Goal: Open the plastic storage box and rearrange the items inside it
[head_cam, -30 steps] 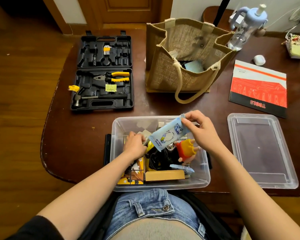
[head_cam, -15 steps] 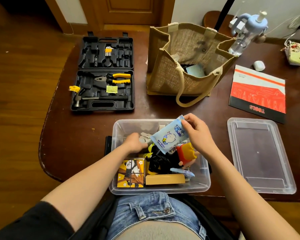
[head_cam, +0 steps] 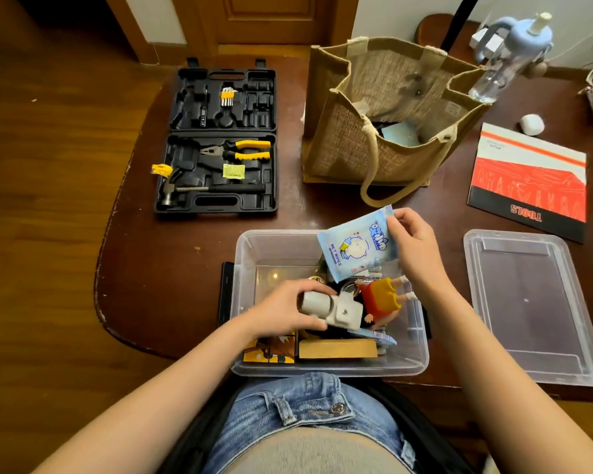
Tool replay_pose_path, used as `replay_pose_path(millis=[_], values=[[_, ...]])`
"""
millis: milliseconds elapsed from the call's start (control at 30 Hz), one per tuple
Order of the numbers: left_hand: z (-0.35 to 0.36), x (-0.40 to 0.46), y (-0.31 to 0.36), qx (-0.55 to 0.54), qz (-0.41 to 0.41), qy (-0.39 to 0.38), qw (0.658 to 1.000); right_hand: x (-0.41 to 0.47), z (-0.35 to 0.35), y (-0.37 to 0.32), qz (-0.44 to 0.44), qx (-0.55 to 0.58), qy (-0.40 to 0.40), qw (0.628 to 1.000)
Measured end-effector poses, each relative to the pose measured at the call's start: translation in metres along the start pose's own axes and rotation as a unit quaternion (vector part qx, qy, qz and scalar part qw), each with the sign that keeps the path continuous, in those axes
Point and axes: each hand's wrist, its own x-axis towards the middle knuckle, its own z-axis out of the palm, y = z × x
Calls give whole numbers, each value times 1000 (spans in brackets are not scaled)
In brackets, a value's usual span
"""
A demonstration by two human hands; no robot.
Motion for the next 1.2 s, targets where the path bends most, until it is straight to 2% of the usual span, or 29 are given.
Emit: replay_pose_path(millis=[100,267,367,467,533,600,700,800,900,1033,1133,1200], values=[[11,3,-2,122,20,-13,992,1,1,0,5,4,-3,1000],[1,2,-3,42,-7,-35,999,3,5,2,10,4,3,1000],[-7,1,-8,-20,-43,78,996,3,14,4,-12,-35,-10,999],[-15,2,-14,-46,-126,216,967,1,32,7,-70,-98,-39,992],[-17,2,-14,-11,-162,248,955,0,48,11,-114,-143,-74,980],[-15,0,-12,50,-188,230,954,-1,65,18,-157,-213,-100,959],[-12,-5,-9,160,-253,145,943,1,91,30,-188,-312,-141,921],[-10,-5,-7,223,-296,93,924,2,110,39,-189,-345,-169,904],[-7,-3,-5,256,-295,91,916,4,122,46,-180,-335,-204,902],[-6,-4,-7,223,-266,155,925,12,133,52,-119,-299,-288,902],[-7,-5,-10,251,-257,123,925,23,136,53,-77,-339,-356,867],[-10,-5,-10,285,-246,65,924,29,135,53,-69,-394,-374,837]])
